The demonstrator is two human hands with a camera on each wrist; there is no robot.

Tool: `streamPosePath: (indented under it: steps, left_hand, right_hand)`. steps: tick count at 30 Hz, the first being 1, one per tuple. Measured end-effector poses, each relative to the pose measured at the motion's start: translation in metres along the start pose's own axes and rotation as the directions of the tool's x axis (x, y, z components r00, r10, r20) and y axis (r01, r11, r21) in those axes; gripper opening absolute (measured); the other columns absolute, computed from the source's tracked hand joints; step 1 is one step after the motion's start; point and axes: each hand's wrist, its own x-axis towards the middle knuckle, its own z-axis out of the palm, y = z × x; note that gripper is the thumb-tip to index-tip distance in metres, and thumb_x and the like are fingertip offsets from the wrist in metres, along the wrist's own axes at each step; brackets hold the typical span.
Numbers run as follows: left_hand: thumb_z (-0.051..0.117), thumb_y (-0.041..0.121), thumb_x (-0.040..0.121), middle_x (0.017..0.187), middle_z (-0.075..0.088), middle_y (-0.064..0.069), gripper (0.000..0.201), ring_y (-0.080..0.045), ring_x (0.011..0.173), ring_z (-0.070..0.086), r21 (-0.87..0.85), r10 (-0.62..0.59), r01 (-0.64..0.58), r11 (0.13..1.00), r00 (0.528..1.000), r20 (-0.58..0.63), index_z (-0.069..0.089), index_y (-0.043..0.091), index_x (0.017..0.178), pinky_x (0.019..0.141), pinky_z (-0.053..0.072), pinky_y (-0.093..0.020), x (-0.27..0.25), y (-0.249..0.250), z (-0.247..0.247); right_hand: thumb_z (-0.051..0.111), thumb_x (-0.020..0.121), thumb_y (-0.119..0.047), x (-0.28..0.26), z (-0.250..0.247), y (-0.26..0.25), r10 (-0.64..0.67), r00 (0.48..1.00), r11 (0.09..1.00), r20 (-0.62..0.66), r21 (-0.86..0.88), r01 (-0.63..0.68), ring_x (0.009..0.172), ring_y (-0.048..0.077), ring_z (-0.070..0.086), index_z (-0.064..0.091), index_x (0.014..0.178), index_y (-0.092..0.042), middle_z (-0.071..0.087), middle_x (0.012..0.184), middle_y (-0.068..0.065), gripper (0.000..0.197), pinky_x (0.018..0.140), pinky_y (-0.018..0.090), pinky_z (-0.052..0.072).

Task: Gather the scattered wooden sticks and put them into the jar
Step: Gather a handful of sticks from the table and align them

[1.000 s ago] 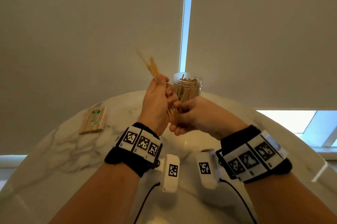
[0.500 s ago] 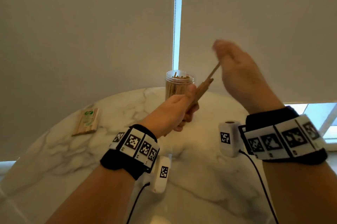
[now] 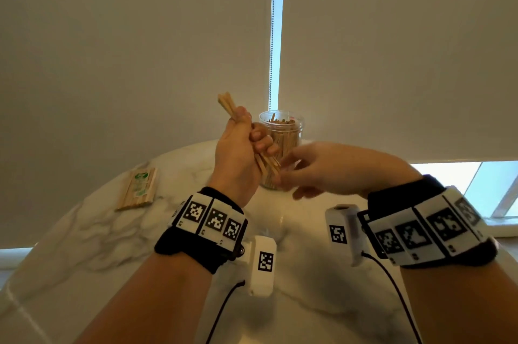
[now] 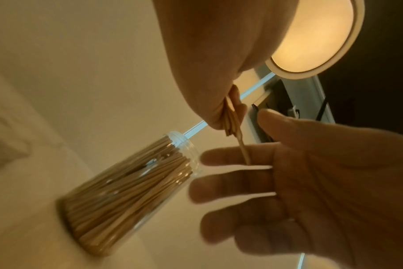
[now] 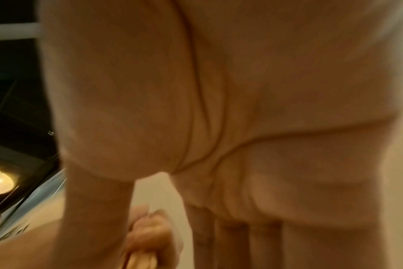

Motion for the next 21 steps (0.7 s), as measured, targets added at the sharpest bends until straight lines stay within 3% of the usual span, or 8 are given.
streamPosePath:
  steps: [2, 6, 10, 12, 15, 18, 21]
  left_hand:
    - [0.039, 0.032, 0.108, 0.064, 0.034, 0.001, 0.021, -0.010, 0.052, 0.033, -0.036, 0.008, -0.009, 0.999, 1.000, -0.028, 0.042, 0.015, 0.096, 0.052, 0.040, -0.026, 0.000, 0.000, 0.001]
    - [0.034, 0.031, 0.109, 0.070, 0.049, -0.003, 0.022, -0.015, 0.059, 0.050, 0.117, 0.078, -0.080, 0.990, 0.997, 0.027, 0.044, 0.013, 0.103, 0.064, 0.050, -0.033, -0.002, -0.001, 0.001]
    - [0.029, 0.034, 0.110, 0.092, 0.071, -0.009, 0.029, -0.021, 0.076, 0.069, 0.266, 0.133, -0.162, 0.950, 0.984, 0.122, 0.048, 0.013, 0.115, 0.070, 0.059, -0.033, -0.006, -0.002, 0.002]
    - [0.028, 0.033, 0.110, 0.107, 0.074, -0.011, 0.031, -0.022, 0.091, 0.073, 0.269, 0.081, -0.123, 0.955, 0.984, 0.159, 0.047, 0.011, 0.119, 0.069, 0.059, -0.030, -0.009, -0.004, 0.004]
    - [0.030, 0.031, 0.110, 0.113, 0.073, -0.016, 0.025, -0.026, 0.108, 0.070, 0.253, -0.022, -0.033, 0.967, 0.977, 0.211, 0.046, 0.014, 0.117, 0.069, 0.057, -0.027, -0.009, -0.008, 0.004]
    - [0.034, 0.031, 0.109, 0.114, 0.073, -0.017, 0.023, -0.023, 0.102, 0.072, 0.284, -0.072, 0.016, 0.959, 0.979, 0.190, 0.049, 0.014, 0.107, 0.071, 0.058, -0.030, -0.005, -0.004, 0.003]
    - [0.040, 0.051, 0.103, 0.112, 0.074, -0.015, 0.043, -0.025, 0.099, 0.072, 0.153, -0.074, 0.059, 0.987, 0.992, 0.098, 0.055, 0.012, 0.110, 0.083, 0.055, -0.038, 0.001, 0.010, -0.003]
  right_hand:
    - [0.066, 0.095, -0.034, 0.005, 0.009, -0.004, -0.037, 0.999, 0.995, 0.039, 0.090, 0.033, 0.080, 0.011, 0.074, 0.067, 0.108, -0.017, 0.076, 0.093, -0.002, 0.021, 0.084, 0.033, 0.061]
    - [0.065, 0.093, -0.016, 0.013, 0.015, -0.006, -0.074, 0.991, 0.977, -0.109, 0.194, 0.094, 0.065, 0.012, 0.063, 0.070, 0.094, -0.010, 0.070, 0.071, -0.002, 0.008, 0.068, 0.029, 0.051]
    - [0.067, 0.085, -0.012, 0.011, 0.016, -0.011, -0.074, 0.990, 0.908, -0.119, 0.403, 0.117, 0.067, 0.015, 0.054, 0.066, 0.105, -0.001, 0.061, 0.078, 0.006, 0.023, 0.065, 0.030, 0.046]
    - [0.063, 0.091, -0.015, 0.010, 0.016, -0.013, -0.082, 0.983, 0.920, -0.164, 0.367, 0.138, 0.063, 0.013, 0.051, 0.065, 0.104, -0.003, 0.058, 0.075, 0.003, 0.018, 0.060, 0.028, 0.043]
    - [0.050, 0.102, -0.025, 0.011, 0.018, -0.011, -0.074, 0.978, 0.967, -0.193, 0.225, 0.118, 0.062, 0.010, 0.049, 0.062, 0.092, -0.018, 0.057, 0.076, 0.000, 0.017, 0.057, 0.025, 0.040]
    - [0.043, 0.107, -0.029, 0.013, 0.016, -0.007, -0.055, 0.981, 0.984, -0.188, 0.155, 0.084, 0.065, 0.011, 0.048, 0.059, 0.102, -0.022, 0.056, 0.082, 0.001, 0.018, 0.058, 0.027, 0.041]
    - [0.042, 0.106, -0.032, 0.012, 0.013, -0.002, -0.030, 0.986, 0.999, -0.165, 0.015, 0.033, 0.072, 0.013, 0.052, 0.056, 0.110, -0.021, 0.059, 0.092, 0.002, 0.018, 0.068, 0.033, 0.046]
